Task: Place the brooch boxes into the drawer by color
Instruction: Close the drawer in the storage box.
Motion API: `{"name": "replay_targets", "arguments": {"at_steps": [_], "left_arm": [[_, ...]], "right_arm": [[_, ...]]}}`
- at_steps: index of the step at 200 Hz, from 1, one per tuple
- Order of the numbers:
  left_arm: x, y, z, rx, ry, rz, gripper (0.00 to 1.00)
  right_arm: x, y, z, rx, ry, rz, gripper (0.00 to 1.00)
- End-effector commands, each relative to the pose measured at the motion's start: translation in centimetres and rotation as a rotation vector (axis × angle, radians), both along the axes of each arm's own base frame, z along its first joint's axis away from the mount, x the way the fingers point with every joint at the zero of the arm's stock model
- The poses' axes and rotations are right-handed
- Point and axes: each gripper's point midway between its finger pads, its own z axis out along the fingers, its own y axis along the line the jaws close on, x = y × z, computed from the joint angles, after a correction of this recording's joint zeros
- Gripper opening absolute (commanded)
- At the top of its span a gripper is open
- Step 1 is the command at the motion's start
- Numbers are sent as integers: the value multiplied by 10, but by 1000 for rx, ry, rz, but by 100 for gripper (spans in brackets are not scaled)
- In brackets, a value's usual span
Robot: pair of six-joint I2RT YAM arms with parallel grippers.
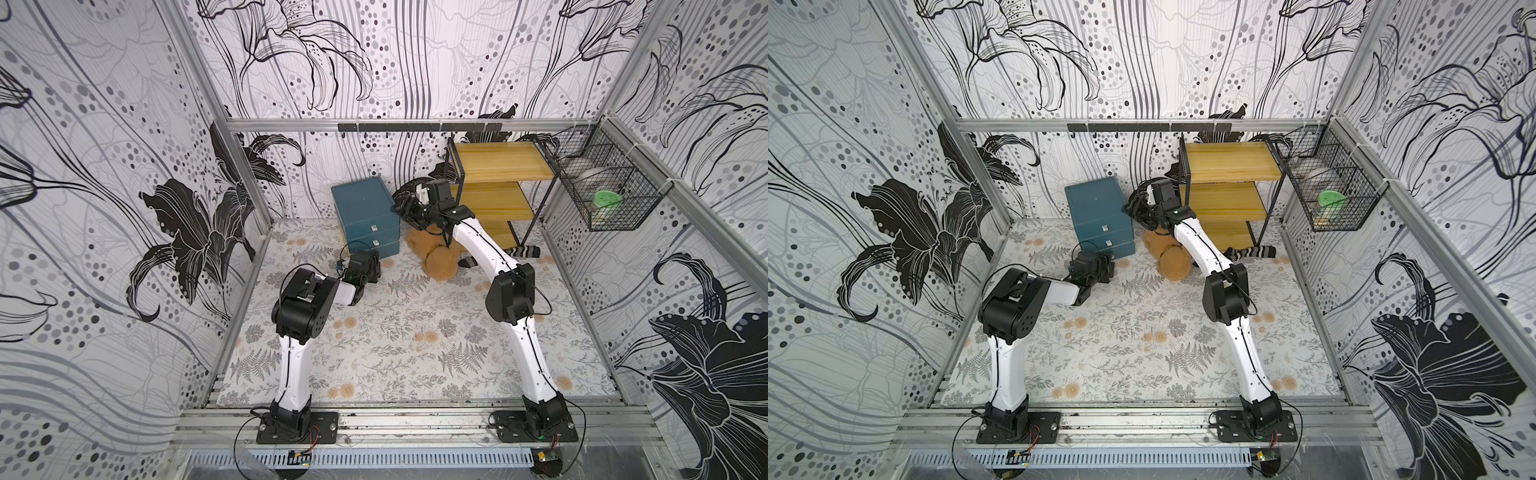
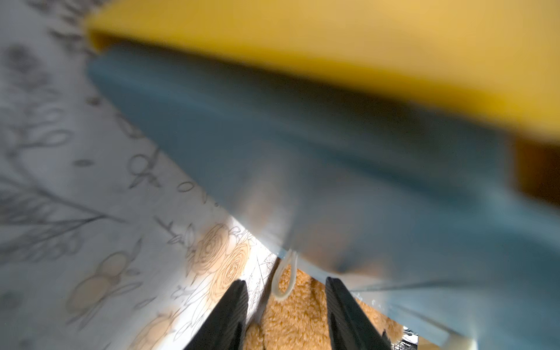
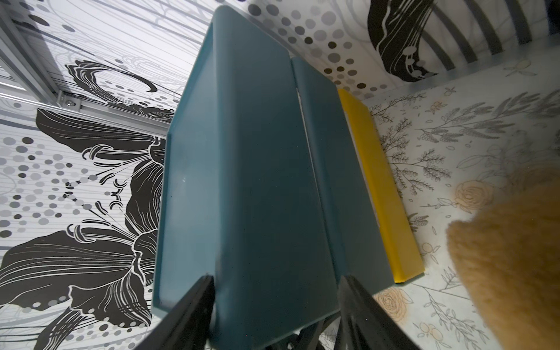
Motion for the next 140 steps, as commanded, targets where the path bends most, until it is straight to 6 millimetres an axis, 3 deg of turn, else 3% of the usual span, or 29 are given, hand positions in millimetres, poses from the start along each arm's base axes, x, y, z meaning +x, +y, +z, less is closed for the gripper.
{"name": "replay_targets", "arguments": {"at_steps": [1,25,58,76,79,81,95,97,100,121,123,140], "left_arm": [[-8,-4,48,7,-119,-21,47],[-30,-11,76,38,-154,-67,47],[-67,1,111,78,-191,-79,47],[-92,15,132,152,-200,-91,50],[-95,19,133,176,-193,-91,53],[-98,21,137,191,-195,-92,55],[-116,42,153,316,-170,-101,75],[-118,45,155,336,-169,-103,89],[-122,50,160,366,-167,-105,100],[-145,77,188,604,-164,-136,97],[-147,79,194,627,-174,-138,97],[-167,92,218,816,-212,-164,97]], "right_arm": [[-16,-9,-10,-91,46,0,71],[-16,-10,33,-61,-53,-2,73],[-26,-19,95,-42,-180,-15,76],[-40,-33,115,-81,-216,-44,85],[-44,-36,117,-93,-222,-53,93],[-46,-39,119,-102,-226,-61,100],[-64,-69,121,-184,-242,-148,96],[-67,-74,120,-198,-244,-164,96],[-72,-83,120,-220,-248,-189,96],[-110,-144,110,-379,-286,-356,96],[-117,-152,117,-382,-302,-378,96],[-155,-203,105,-502,-314,-515,96]]}}
